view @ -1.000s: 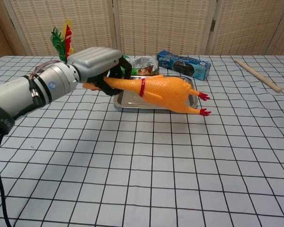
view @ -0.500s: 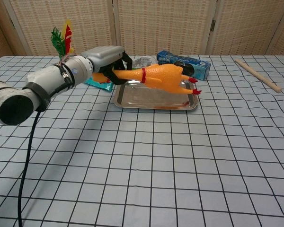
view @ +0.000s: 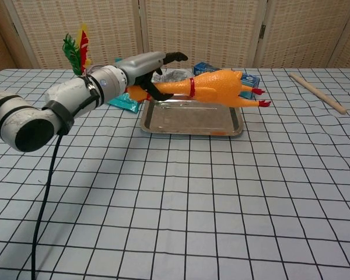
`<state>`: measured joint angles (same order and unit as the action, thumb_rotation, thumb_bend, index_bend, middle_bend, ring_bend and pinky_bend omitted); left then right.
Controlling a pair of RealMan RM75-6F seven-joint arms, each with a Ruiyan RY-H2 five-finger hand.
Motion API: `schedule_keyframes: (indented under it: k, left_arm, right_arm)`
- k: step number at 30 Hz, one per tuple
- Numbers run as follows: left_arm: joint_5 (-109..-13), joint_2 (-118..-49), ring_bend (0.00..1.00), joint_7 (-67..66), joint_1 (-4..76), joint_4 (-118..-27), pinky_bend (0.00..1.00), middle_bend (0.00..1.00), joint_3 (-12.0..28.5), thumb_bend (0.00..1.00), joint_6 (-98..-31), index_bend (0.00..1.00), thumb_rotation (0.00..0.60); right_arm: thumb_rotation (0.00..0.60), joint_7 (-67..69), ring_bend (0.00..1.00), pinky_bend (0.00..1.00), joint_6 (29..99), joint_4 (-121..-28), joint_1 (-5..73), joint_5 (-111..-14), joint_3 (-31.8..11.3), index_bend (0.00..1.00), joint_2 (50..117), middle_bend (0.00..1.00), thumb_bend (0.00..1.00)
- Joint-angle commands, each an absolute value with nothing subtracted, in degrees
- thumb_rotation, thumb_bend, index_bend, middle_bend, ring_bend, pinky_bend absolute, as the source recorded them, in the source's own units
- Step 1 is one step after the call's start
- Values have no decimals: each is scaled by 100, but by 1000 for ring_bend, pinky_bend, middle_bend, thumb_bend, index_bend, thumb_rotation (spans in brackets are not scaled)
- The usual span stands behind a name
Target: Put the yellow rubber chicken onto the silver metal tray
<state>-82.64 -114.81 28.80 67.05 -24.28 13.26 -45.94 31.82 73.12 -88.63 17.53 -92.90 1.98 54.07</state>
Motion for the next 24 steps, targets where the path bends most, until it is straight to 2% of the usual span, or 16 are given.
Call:
schedule_keyframes:
  k: [1,4,11,16,24]
  left_arm:
    - [-8321,-11355,0,2831,6754,-2635,167,0,1239,394,-4551,0,600]
    - [-8305,-11313,0,2627,6844,-2697,159,0,1198,393,-4350,0,600]
    - [-8072,-11221,0,2968,7208,-2617,118,0,1228,380,-3113,0,600]
    - [-8127,-11101,0,3282,7447,-2606,72,0,1107,365,-2463,0,600]
    - [-8135,-10602,0,4060,7940,-3197,9,0,1100,354,-1175,0,600]
  right_arm:
    - [600,3152,0,0,7404,-8940,1703,-9366,214,0,5379,0,79]
    - [600,3120,0,0,7531,-8986,1636,-9451,243,0,5364,0,79]
    - [600,3214,0,0,7721,-8871,1511,-9428,228,0,5363,0,78]
    - [600,3380,0,0,7689,-8685,1507,-9394,217,0,5421,0,78]
    - [600,3679,0,0,7816,-8455,1468,-9432,187,0,5508,0,79]
